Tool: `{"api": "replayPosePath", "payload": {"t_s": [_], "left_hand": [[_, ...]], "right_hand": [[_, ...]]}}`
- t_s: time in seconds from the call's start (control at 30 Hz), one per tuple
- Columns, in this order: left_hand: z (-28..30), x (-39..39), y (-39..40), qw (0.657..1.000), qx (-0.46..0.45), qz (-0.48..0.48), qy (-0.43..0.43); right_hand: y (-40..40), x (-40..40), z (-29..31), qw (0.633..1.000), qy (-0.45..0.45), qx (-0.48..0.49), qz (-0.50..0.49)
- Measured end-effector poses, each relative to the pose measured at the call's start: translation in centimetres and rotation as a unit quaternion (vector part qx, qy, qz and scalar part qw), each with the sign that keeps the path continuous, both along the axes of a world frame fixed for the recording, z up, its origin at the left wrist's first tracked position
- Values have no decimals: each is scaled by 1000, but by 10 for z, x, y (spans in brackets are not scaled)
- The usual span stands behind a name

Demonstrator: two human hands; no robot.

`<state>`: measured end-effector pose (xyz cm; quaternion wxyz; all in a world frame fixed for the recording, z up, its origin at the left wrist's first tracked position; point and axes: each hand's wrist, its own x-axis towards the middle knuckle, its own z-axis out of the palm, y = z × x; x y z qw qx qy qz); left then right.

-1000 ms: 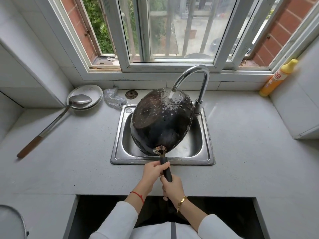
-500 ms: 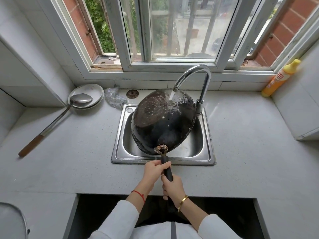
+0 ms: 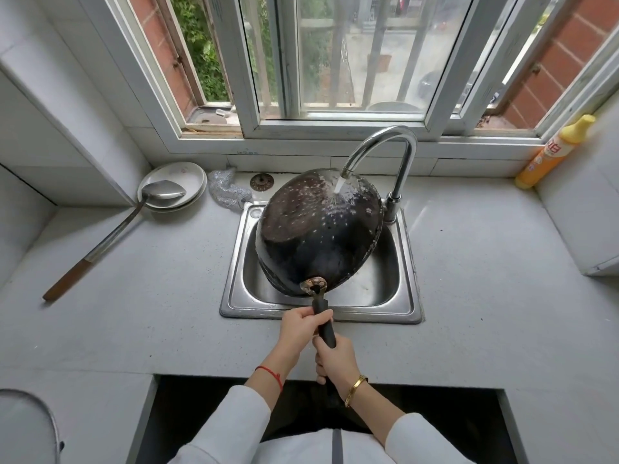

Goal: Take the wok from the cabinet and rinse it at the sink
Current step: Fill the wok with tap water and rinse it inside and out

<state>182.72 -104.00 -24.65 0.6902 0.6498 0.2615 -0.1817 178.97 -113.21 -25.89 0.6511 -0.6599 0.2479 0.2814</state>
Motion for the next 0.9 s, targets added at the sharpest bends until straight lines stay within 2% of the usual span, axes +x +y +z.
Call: {"api": "replayPosePath", "payload": {"t_s": [0.3, 0.9], "left_hand": [[-4, -8, 4, 1000, 8, -1, -6], [3, -15, 6, 1000, -22, 13, 1]], "right_hand": [[2, -6, 7, 1000, 5, 16, 11], [3, -14, 3, 999, -38, -30, 20]]}}
